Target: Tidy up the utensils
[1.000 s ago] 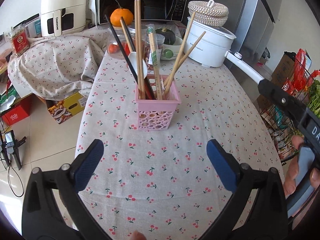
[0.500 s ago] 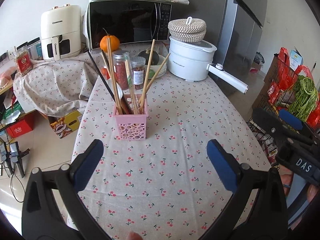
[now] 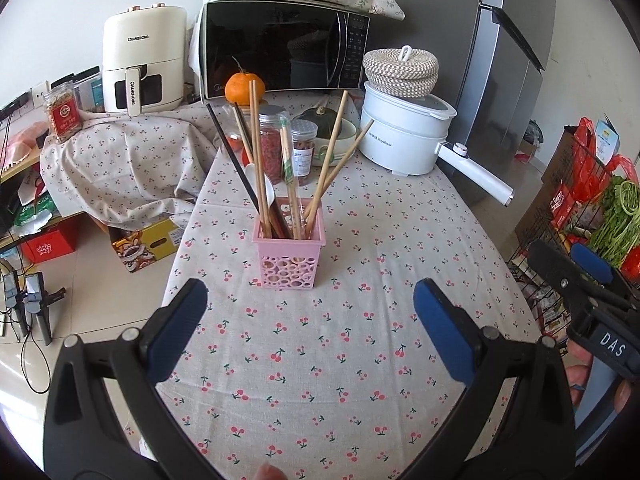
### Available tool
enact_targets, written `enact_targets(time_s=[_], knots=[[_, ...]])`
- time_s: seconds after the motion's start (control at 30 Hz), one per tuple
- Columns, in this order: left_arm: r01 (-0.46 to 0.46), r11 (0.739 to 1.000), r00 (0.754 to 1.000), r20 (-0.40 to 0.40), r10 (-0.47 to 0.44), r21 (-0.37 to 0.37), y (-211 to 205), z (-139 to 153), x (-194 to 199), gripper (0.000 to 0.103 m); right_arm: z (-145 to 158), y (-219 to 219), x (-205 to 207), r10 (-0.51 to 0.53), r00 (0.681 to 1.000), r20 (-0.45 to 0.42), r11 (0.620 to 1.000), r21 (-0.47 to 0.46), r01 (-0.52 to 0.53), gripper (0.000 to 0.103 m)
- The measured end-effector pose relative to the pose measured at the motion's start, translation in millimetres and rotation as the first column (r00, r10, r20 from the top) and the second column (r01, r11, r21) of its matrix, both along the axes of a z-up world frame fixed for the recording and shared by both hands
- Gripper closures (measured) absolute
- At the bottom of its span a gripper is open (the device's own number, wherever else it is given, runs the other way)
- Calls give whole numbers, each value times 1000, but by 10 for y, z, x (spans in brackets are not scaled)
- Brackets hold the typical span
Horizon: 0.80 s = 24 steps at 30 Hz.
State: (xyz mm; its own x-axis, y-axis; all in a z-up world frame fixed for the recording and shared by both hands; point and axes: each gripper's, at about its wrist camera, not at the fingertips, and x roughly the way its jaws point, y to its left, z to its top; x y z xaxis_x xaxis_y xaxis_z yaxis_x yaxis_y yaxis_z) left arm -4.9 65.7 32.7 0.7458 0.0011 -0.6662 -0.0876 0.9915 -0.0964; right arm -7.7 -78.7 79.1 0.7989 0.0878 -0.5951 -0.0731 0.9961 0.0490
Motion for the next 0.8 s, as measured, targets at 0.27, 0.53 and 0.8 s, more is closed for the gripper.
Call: enact_targets(time_s=[0.27, 0.53, 0.8], knots=[[1, 1000, 1000, 4, -1, 7, -6, 10, -2, 1, -39, 25, 7, 3, 1000, -14, 1000, -8, -3, 0], [2, 1000, 1000, 5, -2, 19, -26, 11, -19, 1, -68, 41, 21, 1, 1000, -25, 1000, -11, -1, 0], [1, 1000, 1000, 6, -2, 19, -35, 10, -21, 1, -90, 29, 35, -2, 999, -40, 1000, -4, 2, 0]])
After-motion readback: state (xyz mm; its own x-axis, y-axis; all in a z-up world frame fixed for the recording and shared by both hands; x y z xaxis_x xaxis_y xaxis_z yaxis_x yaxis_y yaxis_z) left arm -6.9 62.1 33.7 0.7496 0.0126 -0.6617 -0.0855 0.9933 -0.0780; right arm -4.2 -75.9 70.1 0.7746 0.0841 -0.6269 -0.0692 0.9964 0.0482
